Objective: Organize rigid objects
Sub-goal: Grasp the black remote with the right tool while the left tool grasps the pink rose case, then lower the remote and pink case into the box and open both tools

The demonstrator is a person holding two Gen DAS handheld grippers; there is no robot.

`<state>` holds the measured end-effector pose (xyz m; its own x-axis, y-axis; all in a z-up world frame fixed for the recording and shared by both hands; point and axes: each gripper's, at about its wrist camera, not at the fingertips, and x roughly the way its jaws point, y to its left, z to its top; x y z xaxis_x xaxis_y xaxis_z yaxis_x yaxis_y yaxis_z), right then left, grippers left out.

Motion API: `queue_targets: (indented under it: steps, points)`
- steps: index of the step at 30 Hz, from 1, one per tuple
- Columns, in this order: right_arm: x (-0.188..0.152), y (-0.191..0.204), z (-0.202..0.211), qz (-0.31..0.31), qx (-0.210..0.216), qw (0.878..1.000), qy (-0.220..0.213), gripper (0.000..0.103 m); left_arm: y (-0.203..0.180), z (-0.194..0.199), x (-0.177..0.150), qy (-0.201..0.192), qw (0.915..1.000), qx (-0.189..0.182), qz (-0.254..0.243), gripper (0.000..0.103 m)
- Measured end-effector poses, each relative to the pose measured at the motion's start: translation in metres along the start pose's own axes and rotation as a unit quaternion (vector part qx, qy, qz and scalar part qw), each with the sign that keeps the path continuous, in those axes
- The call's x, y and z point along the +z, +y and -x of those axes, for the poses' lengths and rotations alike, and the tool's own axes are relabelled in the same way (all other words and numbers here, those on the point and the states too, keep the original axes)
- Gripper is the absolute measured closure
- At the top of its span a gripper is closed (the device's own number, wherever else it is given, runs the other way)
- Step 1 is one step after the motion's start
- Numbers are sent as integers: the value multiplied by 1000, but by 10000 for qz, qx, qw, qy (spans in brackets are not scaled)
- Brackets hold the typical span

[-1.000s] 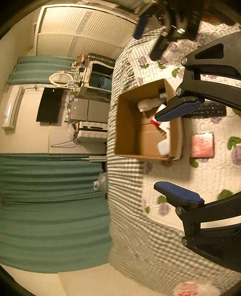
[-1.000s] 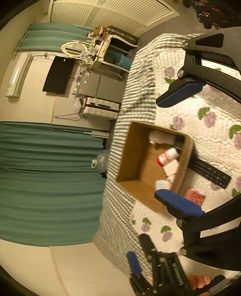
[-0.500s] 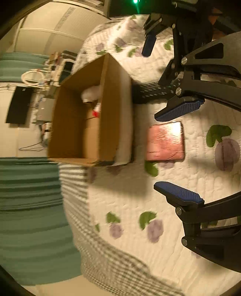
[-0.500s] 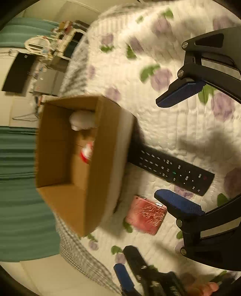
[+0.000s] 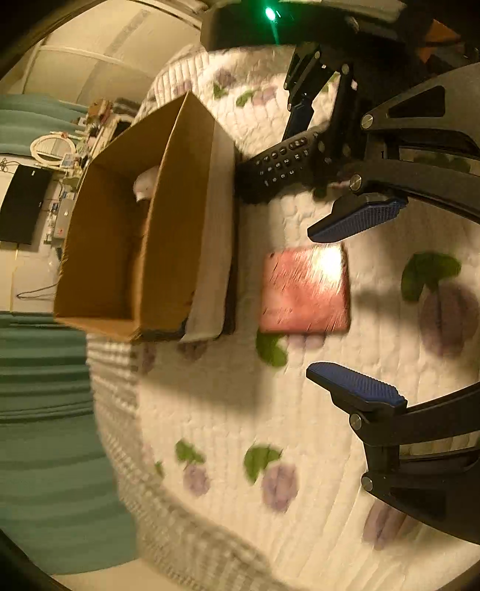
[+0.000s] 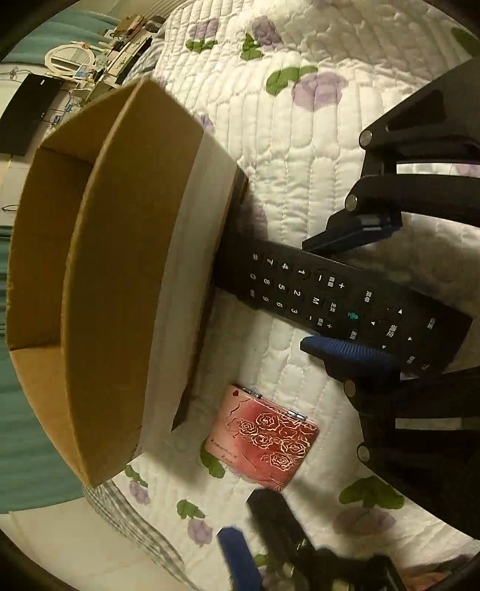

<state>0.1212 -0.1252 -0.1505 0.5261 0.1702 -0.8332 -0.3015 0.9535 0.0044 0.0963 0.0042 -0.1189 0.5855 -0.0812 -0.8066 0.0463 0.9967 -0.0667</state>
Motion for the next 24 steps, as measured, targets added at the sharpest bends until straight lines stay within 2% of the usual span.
queue_targets:
  steps: [2,3,4,6,10,18,24]
  points:
    - [-4,-10,10,-148,53,9999,-9,71,-1,-8,-2,133,9998,-115,70,33]
    - [-6,-16,19,-178,-9,9998,-88,72,-3,-11,-3,189,9998,-105,44,33]
    - [-7,-18,25,-154,-116,9997,-155,81,-5,-16,-3,240,9997,-65,5,33]
    - [-9,-22,35,-149,-198,9993,-264,81,-10,-27,-3,357,9993,81,-111,33]
    - [-10,-25,32,-166,-77,9997,-173,81,-15,-46,1,528,9979,300,-214,33]
    - [-5,-21,20,-212,166,9996,-65,81,-26,-72,10,449,9964,568,-435,31]
    - [-8,-19,18,-222,176,9996,-75,81,-23,-60,7,315,9981,395,-341,33]
